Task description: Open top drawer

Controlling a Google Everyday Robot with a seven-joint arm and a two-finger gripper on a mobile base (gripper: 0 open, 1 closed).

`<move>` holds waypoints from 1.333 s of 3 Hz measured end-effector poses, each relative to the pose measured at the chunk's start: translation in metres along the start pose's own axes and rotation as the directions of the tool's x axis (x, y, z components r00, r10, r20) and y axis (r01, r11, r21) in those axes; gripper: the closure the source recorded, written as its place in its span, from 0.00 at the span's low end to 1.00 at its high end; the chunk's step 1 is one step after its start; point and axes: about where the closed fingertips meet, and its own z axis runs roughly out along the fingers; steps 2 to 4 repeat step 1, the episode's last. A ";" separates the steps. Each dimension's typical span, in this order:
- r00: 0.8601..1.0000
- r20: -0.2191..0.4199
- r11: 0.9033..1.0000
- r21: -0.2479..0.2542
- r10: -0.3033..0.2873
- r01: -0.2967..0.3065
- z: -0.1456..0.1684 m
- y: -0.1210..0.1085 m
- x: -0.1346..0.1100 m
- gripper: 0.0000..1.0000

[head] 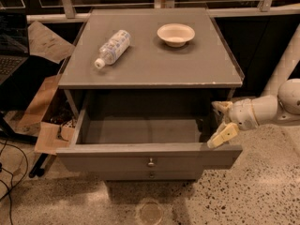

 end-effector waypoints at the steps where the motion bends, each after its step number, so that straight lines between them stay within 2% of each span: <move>1: 1.000 0.000 1.000 0.000 0.000 0.000 0.000 0.000 0.000 0.00; 4: 1.000 0.000 1.000 0.000 0.000 0.000 0.000 0.000 0.000 0.00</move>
Offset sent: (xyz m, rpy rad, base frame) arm 0.0000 0.0000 0.0000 0.0000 0.0000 0.0000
